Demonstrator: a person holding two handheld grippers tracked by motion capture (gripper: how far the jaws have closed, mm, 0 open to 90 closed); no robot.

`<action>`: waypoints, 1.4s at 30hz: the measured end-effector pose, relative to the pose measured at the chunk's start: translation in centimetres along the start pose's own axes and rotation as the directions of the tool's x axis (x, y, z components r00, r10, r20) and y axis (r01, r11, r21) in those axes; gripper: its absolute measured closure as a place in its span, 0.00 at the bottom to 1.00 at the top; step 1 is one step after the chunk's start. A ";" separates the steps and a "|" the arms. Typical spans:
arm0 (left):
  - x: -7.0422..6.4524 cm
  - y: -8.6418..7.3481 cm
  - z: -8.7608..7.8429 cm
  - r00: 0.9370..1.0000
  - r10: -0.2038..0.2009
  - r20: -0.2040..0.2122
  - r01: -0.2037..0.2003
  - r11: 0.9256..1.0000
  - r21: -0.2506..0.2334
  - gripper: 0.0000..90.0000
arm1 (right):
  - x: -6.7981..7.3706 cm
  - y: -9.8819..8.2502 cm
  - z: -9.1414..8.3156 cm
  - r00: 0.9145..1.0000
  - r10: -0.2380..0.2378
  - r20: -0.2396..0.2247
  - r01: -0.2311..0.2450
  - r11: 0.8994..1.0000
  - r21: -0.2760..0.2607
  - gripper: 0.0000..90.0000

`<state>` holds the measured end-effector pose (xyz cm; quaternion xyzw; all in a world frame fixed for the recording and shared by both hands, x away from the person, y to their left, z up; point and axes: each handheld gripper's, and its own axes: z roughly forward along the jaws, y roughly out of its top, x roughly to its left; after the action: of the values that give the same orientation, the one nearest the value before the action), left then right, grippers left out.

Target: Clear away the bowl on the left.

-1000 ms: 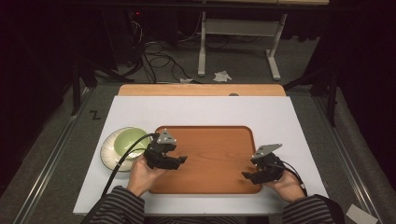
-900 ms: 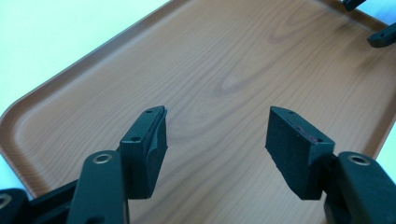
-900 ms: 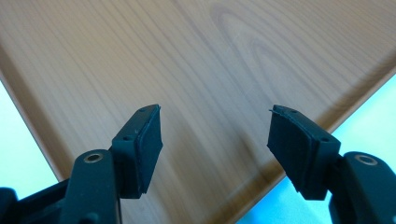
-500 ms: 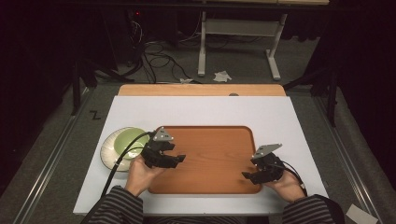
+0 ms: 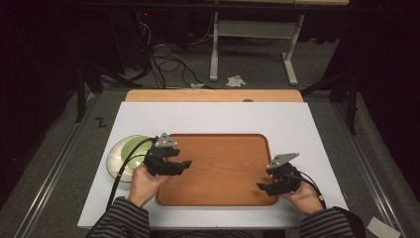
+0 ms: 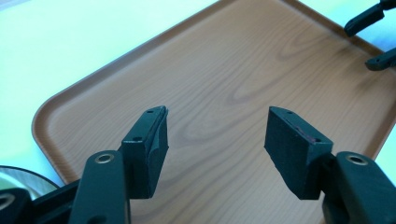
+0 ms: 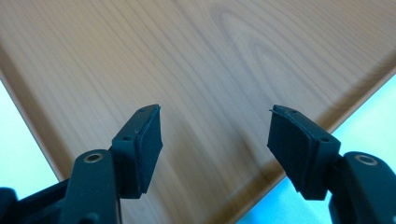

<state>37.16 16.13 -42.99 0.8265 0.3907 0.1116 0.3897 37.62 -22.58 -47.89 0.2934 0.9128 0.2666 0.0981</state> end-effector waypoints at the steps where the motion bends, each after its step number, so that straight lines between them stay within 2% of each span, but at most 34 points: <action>1: 0.2 0.0 -0.2 1.000 -0.012 -0.003 0.012 1.000 -0.007 0.44 | 0.0 0.0 0.0 1.000 0.007 0.000 -0.007 1.000 0.003 0.41; 13: 1.0 -0.2 -0.8 0.999 -0.042 -0.026 0.041 0.999 -0.017 0.45 | 0.0 0.0 0.0 1.000 0.006 0.000 -0.006 1.000 0.001 0.41; 27: 2.1 -0.5 -1.5 0.995 -0.071 -0.073 0.071 0.997 -0.012 0.44 | 0.0 0.0 0.0 1.000 0.005 0.000 -0.005 1.000 0.004 0.41; 35: 2.9 -0.7 -2.2 0.991 -0.099 -0.093 0.096 0.995 -0.032 0.44 | 0.0 0.0 0.0 1.000 0.006 -0.002 -0.006 1.000 0.003 0.41; 42: 3.6 -1.0 -2.5 0.985 -0.128 -0.114 0.126 0.992 -0.024 0.44 | 0.0 0.0 0.0 1.000 -0.001 -0.002 0.001 1.000 0.000 0.41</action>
<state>37.85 20.56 -42.46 0.7887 0.4635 0.1372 0.3799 37.62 -22.58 -47.89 0.2928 0.9130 0.2668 0.0974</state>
